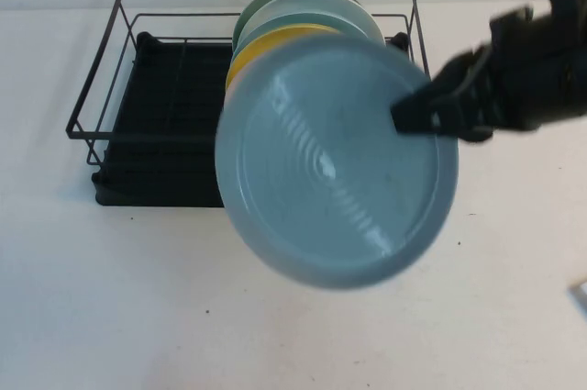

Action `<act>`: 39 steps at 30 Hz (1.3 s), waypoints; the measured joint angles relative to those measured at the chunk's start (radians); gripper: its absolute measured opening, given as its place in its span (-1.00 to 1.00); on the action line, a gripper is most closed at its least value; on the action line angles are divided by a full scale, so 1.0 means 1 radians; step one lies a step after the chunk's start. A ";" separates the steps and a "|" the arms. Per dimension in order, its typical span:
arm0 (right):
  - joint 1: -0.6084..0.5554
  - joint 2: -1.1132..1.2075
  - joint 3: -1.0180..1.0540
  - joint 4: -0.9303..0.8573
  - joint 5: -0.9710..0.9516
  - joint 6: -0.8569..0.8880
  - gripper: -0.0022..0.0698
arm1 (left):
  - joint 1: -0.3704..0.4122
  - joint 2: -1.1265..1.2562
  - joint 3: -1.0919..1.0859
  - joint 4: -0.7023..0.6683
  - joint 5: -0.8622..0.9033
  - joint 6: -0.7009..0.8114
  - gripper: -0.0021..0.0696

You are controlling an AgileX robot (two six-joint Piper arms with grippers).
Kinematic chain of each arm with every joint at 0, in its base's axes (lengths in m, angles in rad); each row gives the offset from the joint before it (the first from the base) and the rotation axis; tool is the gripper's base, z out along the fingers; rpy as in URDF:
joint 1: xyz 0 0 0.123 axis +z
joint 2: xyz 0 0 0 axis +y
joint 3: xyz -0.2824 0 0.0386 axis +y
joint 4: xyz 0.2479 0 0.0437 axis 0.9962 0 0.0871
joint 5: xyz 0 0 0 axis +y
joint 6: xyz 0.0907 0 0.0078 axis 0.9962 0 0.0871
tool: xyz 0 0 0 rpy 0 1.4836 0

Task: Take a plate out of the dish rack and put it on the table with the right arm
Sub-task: Place the plate from the table

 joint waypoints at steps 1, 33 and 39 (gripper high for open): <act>0.000 0.000 0.031 -0.003 0.003 0.055 -0.73 | 0.000 0.000 0.000 0.000 0.000 0.000 -0.95; 0.000 0.470 0.345 0.647 -0.300 -0.218 -0.71 | 0.000 0.000 0.000 0.000 0.000 0.000 -0.95; -0.002 0.475 0.344 0.585 -0.370 -0.217 -0.34 | 0.000 0.000 0.000 0.000 0.000 0.000 -0.95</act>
